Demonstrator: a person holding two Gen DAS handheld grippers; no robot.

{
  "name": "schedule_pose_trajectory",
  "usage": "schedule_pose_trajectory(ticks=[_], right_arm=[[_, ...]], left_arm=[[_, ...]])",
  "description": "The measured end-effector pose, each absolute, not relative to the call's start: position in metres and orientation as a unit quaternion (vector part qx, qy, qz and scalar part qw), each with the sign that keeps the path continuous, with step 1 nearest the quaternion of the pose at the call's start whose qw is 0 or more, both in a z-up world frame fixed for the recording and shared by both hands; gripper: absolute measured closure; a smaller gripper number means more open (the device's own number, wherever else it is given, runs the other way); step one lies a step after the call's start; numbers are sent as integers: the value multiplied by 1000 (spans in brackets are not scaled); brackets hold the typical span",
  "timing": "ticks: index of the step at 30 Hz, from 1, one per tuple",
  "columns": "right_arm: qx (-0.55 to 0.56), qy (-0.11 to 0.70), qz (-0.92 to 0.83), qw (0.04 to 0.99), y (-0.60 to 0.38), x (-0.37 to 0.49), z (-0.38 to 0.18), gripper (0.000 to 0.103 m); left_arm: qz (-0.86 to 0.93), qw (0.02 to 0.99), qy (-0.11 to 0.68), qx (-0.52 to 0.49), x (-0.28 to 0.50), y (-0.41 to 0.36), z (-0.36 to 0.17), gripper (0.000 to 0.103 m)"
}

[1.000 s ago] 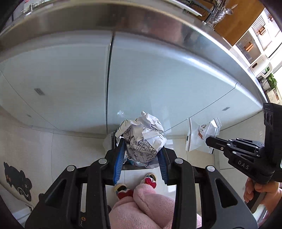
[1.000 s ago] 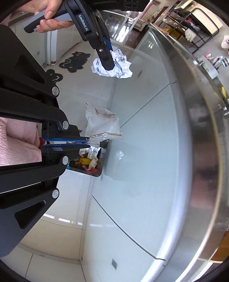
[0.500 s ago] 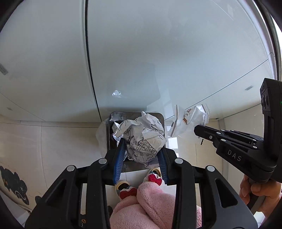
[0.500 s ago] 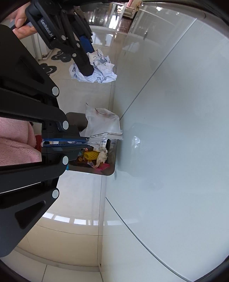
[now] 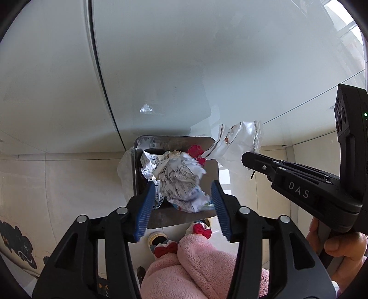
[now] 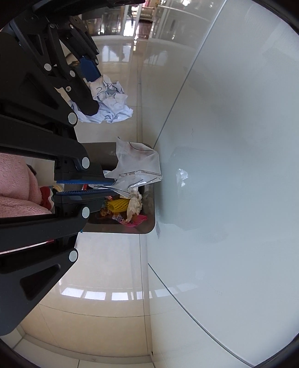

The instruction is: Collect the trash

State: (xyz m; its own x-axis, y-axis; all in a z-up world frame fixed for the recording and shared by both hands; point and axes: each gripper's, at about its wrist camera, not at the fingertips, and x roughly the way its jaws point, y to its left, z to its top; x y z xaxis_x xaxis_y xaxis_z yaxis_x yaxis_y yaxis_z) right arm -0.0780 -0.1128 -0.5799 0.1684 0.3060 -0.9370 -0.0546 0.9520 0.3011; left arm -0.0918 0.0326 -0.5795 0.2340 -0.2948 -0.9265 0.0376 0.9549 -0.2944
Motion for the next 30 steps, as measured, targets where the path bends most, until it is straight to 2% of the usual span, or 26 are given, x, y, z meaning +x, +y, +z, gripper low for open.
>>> schedule_pose_trajectory(ticks=[4,5,6,7,10,12,14,15,16,18,23,30], right_arm=[[103,636,116,756,-115,-75,-579,92],[103,635,116,757,-116,-75,-578,83],[103,635,116,757,-116,-75,-577,69],[105,634,116,757,-116,-74,-576,62],[103,633,114,759,-114,-73,-573,58],[105,632,110,759,-114,-73,-568,43],[107,631,107,761,-115,-74,-560,35],[105,631,106,761,-115,-75,-555,27],[101,630,105,763,-116,-77,-549,22],[97,626,107,766,-116,-80,-534,2],[73,618,105,776,-120,-87,-484,3],[59,599,93,793,-143,-100,-398,3]], left_arm=[[-104,782,605,-105,-91,33,-573,46],[-104,784,603,-104,-91,34,-570,46],[-103,785,602,-103,-91,35,-567,46],[-101,786,601,-102,-92,35,-563,45],[-96,787,600,-103,-94,36,-554,40],[-93,787,601,-105,-97,36,-546,37],[-90,790,597,-105,-102,40,-532,26],[-88,792,595,-105,-104,41,-525,23],[-86,793,593,-105,-106,42,-516,19],[-83,796,590,-107,-108,42,-500,15],[-78,805,577,-109,-119,44,-448,8],[-69,829,545,-106,-127,45,-367,8]])
